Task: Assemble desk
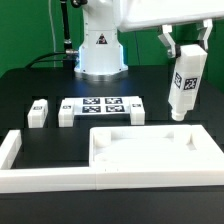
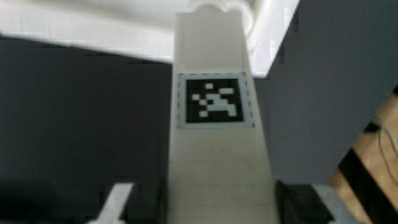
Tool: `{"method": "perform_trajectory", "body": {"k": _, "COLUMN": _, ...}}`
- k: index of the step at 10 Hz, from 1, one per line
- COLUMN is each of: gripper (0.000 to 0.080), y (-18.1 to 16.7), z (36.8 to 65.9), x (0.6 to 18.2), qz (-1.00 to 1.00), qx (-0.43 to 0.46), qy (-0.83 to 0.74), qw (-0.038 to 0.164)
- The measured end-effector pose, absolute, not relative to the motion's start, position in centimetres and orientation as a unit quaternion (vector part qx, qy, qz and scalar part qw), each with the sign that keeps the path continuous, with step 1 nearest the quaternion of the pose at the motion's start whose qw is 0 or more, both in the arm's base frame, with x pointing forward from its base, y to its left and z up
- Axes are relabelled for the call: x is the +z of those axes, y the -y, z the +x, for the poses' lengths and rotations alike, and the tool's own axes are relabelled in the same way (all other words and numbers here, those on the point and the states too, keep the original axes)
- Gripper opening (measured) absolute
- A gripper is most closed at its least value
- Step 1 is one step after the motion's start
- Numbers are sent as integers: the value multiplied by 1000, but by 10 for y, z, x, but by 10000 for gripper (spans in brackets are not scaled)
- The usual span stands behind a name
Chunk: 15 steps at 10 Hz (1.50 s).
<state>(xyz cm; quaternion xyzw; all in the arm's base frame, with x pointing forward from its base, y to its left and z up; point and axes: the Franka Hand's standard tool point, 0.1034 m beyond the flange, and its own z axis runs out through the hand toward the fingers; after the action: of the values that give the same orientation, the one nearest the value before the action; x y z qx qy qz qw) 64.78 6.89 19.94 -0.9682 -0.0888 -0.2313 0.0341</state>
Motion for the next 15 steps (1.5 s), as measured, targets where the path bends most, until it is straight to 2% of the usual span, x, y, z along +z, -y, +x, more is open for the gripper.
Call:
{"method": "perform_trajectory", "body": {"k": 2, "gripper": 288, "y": -75, "z": 646, "x": 179, "qz": -966, "qx": -240, "qy": 90, "qw": 35}}
{"method": "perform_trajectory", "body": {"k": 5, "gripper": 288, "y": -97, "z": 648, "x": 171, "qz": -963, "qx": -251, "qy": 91, "qw": 42}}
{"method": "perform_trajectory", "body": {"k": 15, "gripper": 289, "y": -104, "z": 648, "x": 136, "qz": -967, "qx": -232, "qy": 98, "qw": 45}}
